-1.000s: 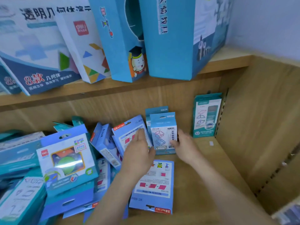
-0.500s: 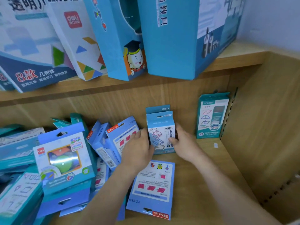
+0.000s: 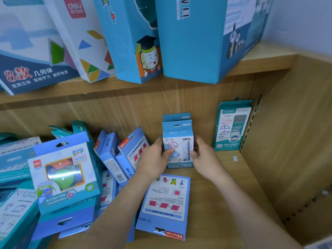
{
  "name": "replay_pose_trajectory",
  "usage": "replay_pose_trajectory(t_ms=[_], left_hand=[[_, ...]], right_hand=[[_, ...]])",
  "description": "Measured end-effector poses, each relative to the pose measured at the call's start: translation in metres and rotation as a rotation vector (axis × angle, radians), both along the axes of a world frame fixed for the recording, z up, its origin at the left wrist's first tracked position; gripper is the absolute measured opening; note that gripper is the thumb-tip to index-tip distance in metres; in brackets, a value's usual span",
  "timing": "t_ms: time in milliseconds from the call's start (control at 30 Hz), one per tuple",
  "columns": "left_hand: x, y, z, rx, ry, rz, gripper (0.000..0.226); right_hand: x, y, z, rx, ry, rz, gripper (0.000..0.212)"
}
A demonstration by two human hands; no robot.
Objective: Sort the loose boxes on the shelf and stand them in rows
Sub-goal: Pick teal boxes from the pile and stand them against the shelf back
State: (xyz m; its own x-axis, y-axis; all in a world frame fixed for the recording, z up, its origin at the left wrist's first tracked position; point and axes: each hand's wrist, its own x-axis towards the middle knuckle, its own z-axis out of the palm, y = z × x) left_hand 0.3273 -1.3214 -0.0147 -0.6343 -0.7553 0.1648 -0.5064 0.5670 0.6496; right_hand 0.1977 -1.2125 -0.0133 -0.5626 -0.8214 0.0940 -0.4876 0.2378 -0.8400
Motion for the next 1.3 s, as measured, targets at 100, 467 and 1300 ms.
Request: replay_pose_trajectory(t_ms=[100,467,1300], left_hand=[[-0.002,0.0,-0.001,0.003,-0.021,0.029,0.034],[0.07,0.064,0.035,-0.253,0.022,-0.076,0.046],[0.106,0.101,0.02,0.333,0.482,0.117,0.018]], right_hand=[[0.003,0.002,0.002,0.028,0.111,-0.018,0.05],[0.011,0.045,0.016,-0.021,0.059,-0.059,0.068],[0.069,0.108,0.001,-0.203,-0.07,0.05,0.015]])
